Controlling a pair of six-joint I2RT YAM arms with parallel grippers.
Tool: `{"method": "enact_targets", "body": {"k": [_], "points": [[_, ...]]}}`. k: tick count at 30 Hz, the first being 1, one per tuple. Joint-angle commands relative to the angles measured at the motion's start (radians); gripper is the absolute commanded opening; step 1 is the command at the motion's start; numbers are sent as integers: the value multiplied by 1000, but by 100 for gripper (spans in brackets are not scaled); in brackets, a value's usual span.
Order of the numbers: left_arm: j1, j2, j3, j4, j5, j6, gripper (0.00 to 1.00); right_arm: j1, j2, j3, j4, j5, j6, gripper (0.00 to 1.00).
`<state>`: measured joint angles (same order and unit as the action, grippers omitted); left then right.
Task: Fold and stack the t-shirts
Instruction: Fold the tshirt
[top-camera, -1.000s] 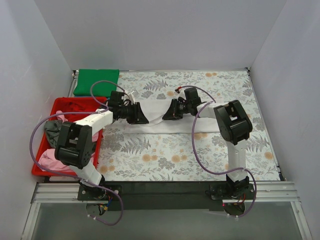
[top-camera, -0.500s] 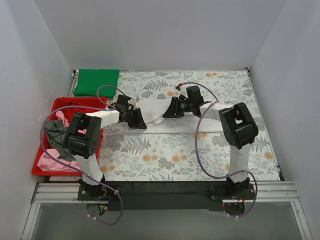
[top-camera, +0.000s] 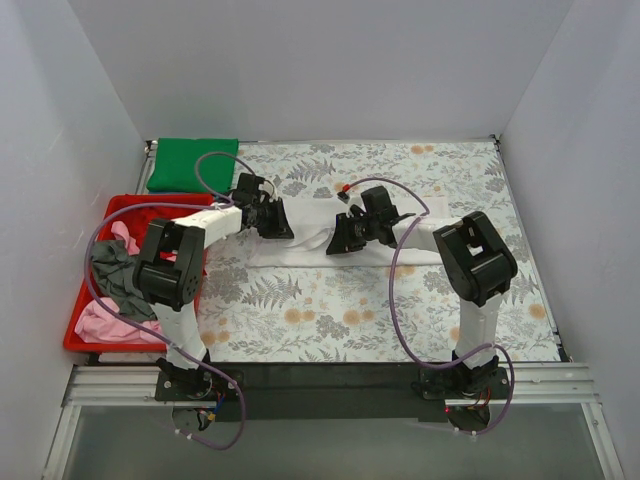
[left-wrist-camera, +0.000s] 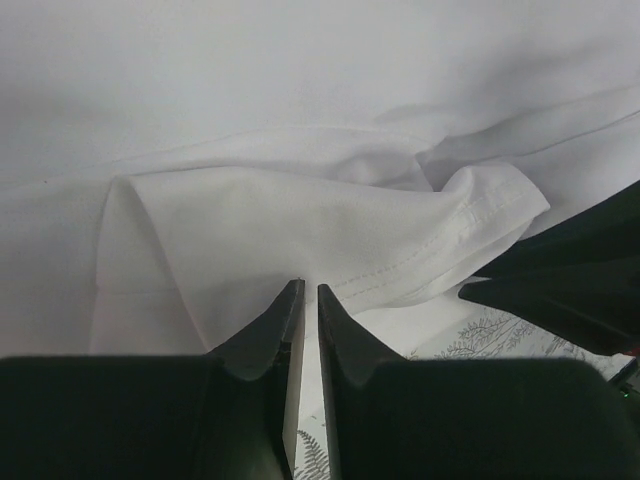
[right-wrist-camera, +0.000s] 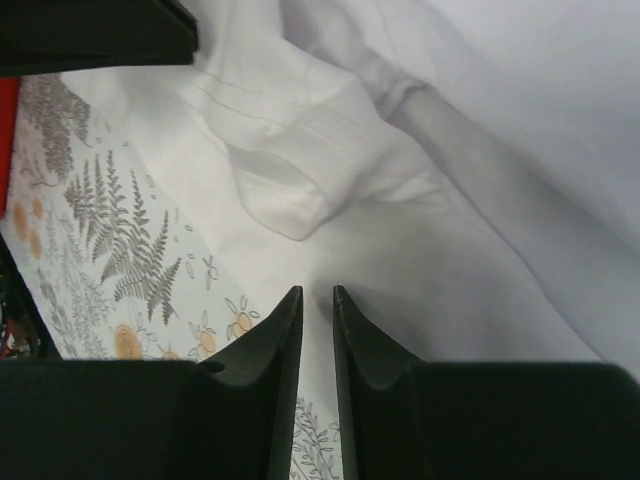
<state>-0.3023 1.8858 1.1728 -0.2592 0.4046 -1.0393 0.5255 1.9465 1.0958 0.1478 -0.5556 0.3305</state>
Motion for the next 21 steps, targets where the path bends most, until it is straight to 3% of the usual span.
{"method": "enact_targets", "body": {"k": [1,5,7,21], "points": [[3,-17,42,-44,-4,59,10,-1,29,32,-48,66,-42,24],[2,-73,-2,-69,5,165,27,1,40,42,-71,82,-47,24],[3,-96,-19,-86,-64,200,37,1,40,42,-74,82,-45,24],[9,-105,-30,-175,-105,182,37,2,46,53,-79,80,-44,25]]}}
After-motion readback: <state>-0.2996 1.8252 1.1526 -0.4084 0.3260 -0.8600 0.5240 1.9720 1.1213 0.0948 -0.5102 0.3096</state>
